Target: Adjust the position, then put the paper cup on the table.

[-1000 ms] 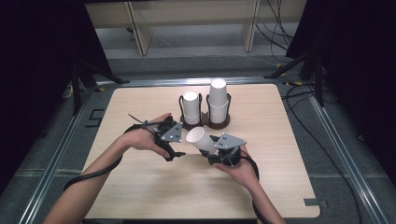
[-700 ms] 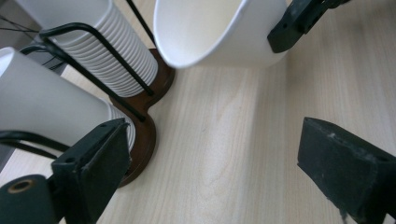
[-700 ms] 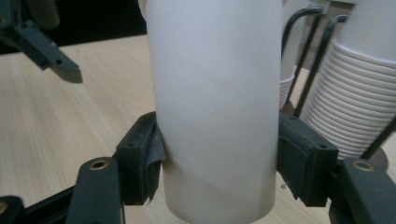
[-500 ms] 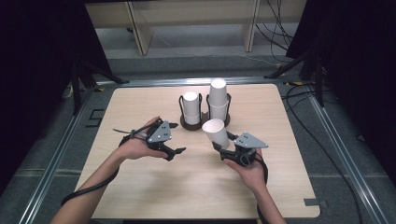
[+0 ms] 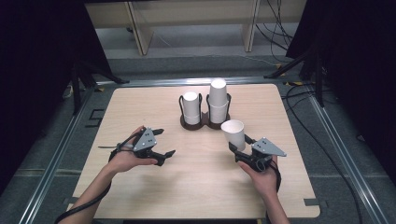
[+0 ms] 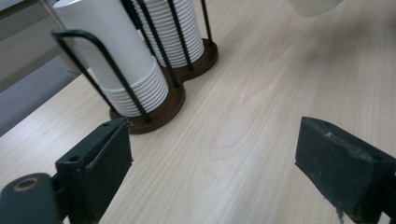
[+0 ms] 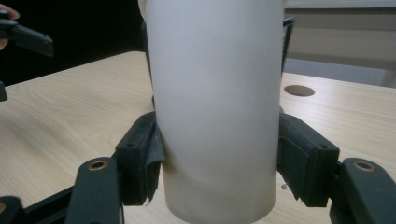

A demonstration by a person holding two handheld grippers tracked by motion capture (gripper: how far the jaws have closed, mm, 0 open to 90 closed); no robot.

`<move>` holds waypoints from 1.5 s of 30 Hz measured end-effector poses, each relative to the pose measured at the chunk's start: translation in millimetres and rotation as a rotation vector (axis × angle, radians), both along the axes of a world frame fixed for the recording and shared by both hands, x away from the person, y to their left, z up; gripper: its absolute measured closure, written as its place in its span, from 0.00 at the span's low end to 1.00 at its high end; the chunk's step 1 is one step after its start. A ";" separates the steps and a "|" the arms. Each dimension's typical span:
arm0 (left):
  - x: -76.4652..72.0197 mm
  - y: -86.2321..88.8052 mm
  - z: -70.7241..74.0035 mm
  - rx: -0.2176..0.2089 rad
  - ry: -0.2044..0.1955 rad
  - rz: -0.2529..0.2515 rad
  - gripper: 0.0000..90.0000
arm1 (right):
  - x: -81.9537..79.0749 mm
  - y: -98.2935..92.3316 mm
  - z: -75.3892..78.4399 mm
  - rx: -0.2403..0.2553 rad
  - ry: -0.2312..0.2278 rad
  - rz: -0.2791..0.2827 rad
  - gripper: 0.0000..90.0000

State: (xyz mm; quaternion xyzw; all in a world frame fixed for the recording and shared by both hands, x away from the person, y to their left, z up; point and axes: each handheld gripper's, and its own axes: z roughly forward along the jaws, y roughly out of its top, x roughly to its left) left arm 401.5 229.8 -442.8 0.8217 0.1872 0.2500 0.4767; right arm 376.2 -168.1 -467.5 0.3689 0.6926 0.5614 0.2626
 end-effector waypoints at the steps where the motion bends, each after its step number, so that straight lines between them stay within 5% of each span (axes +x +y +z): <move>1: -2.7 2.1 -2.0 -0.015 0.008 0.024 0.11 | -1.2 -0.6 -0.7 0.031 0.003 -0.006 0.41; 4: -5.9 8.8 -7.3 -0.042 0.016 0.076 0.11 | -4.6 -10.1 2.0 -0.006 0.003 -0.038 0.41; 6: -6.8 12.7 -12.2 -0.073 0.015 0.106 0.12 | -6.7 -13.5 1.5 0.016 0.016 -0.045 0.41; 7: -7.6 13.8 -13.4 -0.077 0.016 0.117 0.12 | -5.9 -17.0 1.1 -0.003 -0.014 -0.063 0.41; 13: -8.9 18.1 -19.6 -0.101 0.017 0.149 0.12 | -11.0 -26.7 4.0 0.005 0.016 -0.084 0.41; 18: -9.8 20.2 -20.7 -0.129 0.020 0.186 0.13 | -12.8 -34.1 4.7 -0.007 -0.008 -0.105 0.41; 21: -9.1 21.7 -21.8 -0.133 -0.002 0.184 0.13 | -13.1 -37.5 4.2 -0.008 -0.013 -0.121 0.41; 22: -9.8 21.8 -22.2 -0.134 -0.006 0.187 0.13 | -14.6 -37.8 4.7 -0.011 0.017 -0.120 0.41; 36: -8.8 22.3 -31.3 -0.152 -0.002 0.219 0.14 | -5.1 -56.6 -1.4 -0.055 0.038 -0.145 0.40; 45: -14.3 22.6 -34.3 -0.140 0.004 0.212 0.14 | 6.0 -65.1 -6.1 -0.109 0.108 -0.196 0.40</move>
